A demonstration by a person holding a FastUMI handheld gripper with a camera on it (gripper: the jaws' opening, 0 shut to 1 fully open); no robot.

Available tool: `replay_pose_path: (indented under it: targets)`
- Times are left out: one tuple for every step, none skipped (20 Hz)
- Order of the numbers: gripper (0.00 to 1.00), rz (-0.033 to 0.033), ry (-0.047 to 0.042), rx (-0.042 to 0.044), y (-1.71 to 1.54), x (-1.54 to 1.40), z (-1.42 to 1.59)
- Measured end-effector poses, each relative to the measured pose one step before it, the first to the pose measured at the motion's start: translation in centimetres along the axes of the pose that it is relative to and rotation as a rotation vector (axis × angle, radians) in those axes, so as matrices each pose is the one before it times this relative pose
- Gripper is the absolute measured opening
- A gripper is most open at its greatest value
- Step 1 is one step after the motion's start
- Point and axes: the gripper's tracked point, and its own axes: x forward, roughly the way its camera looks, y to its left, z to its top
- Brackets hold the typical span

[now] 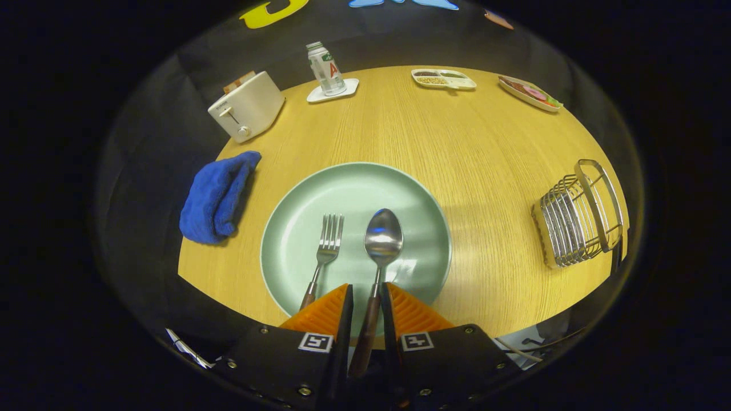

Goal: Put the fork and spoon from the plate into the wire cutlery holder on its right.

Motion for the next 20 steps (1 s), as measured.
replay_pose_path:
  targets:
    - [0.29,-0.01510,0.01565,0.00140,-0.200,0.434,-0.328]
    - [0.27,0.00230,0.01649,0.00540,-0.062,0.031,-0.056]
    - [0.21,-0.00756,0.01342,0.00891,-0.115,0.245,-0.315]
    - [0.17,0.00021,0.01176,0.01393,-0.136,-0.050,0.114]
    - [0.14,0.00441,0.01535,0.00836,0.057,0.103,-0.091]
    - [0.13,0.00367,0.00752,0.01226,-0.003,0.252,0.180]
    - [0.09,0.01056,0.01376,0.01853,0.066,-0.327,-0.195]
    - [0.08,0.01099,0.01569,0.02102,0.071,-0.083,-0.127]
    - [0.09,0.01036,0.00471,0.02667,0.197,0.040,-0.015]
    - [0.09,0.00964,0.00019,0.02151,0.130,-0.053,0.173]
    - [0.09,0.00285,0.00087,0.00803,-0.070,-0.015,-0.078]
    - [0.09,0.00013,-0.00102,0.00086,-0.099,-0.095,0.052]
    - [0.09,0.00361,-0.00453,0.00058,-0.004,-0.208,0.097]
    - [0.09,-0.01670,-0.00246,-0.00441,-0.297,-0.098,0.169]
    - [0.01,-0.00133,-0.00641,-0.00395,-0.231,-0.223,0.102]
    - [0.01,0.00785,-0.00479,0.00122,0.057,-0.224,0.190]
    - [0.01,0.00758,-0.00714,0.00381,0.020,-0.148,0.077]
    - [0.01,0.00335,-0.01494,-0.00006,-0.090,-0.409,0.351]
    - [0.01,0.00474,-0.02063,-0.00347,-0.070,-0.378,0.422]
    - [0.01,0.00740,-0.02435,-0.00324,-0.008,-0.536,0.669]
